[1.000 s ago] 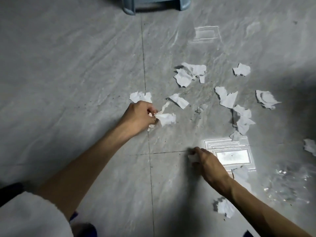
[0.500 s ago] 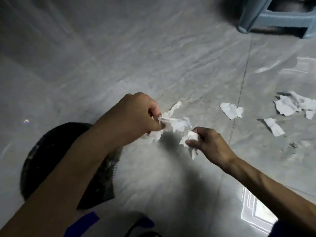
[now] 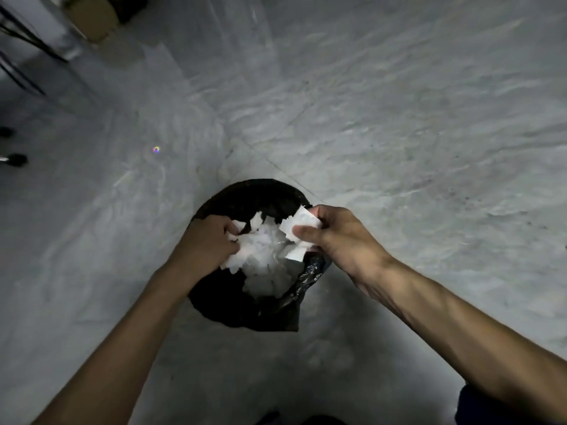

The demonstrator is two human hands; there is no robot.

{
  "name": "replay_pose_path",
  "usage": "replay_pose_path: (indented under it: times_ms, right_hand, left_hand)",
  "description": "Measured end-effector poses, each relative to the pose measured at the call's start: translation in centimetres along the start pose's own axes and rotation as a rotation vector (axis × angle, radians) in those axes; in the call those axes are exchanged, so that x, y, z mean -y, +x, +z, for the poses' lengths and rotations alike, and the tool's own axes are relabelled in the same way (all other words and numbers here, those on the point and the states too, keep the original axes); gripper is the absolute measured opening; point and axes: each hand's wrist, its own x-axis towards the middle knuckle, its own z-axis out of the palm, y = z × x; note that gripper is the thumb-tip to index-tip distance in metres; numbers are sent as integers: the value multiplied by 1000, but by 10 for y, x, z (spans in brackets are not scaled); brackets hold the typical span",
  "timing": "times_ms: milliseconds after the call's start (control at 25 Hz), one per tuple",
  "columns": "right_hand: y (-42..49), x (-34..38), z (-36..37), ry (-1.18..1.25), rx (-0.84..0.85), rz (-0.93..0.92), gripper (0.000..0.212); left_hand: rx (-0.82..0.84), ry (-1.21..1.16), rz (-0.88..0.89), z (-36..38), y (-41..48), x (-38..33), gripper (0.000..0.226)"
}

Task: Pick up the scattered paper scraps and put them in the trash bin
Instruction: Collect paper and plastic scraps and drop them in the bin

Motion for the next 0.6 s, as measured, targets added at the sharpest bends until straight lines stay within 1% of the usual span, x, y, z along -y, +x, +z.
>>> replay_pose_path:
  times_ms: [80,120,160,200,240,280,320,360,400,440,480,520,560,600]
  right_hand:
    - [6,-3,5,-41,119,83,43]
    - [8,-6,4,-49,177,115,57]
    - [9,-8,3,-58,206,118,66]
    - [9,-11,0,-96,197,69,66]
    - [10,-13,-4,-212,128,-45,60]
    - [11,-18,-10,-407,-8,-176,53]
    - [12,-22,-15,-636,-151,-265,54]
    - [12,-26,-19,-798,-242,-256,62]
    - [12,-30,-21,-860,-247,-141,72]
    - [11,-34,-19,-783,-193,17,72]
    - [8,-35,-14,-620,-110,148,61]
    - [7,-39,-8,-468,-56,226,45]
    - [10,-42,-4,-396,-53,221,31]
    - [13,-43,-4,-411,-74,180,24]
  left_hand:
    - [-4,5,-11,0,2,9,39]
    - [-23,1,-5,-3,3,11,41]
    - [-42,-2,4,-5,4,10,43]
    - [-63,-9,13,-7,4,7,44]
    - [-87,-20,23,-9,4,3,44]
    - [-110,-33,38,-10,5,-4,42]
    - [-123,-47,54,-11,5,-11,40]
    - [-126,-61,72,-12,4,-19,39]
    - [-125,-73,93,-12,3,-26,38]
    - [-126,-82,112,-12,2,-33,37]
    - [-125,-90,128,-12,1,-41,37]
    - [-120,-97,140,-11,0,-47,36]
    - [-110,-105,148,-11,-1,-53,35]
    - [-97,-114,158,-10,-2,-59,34]
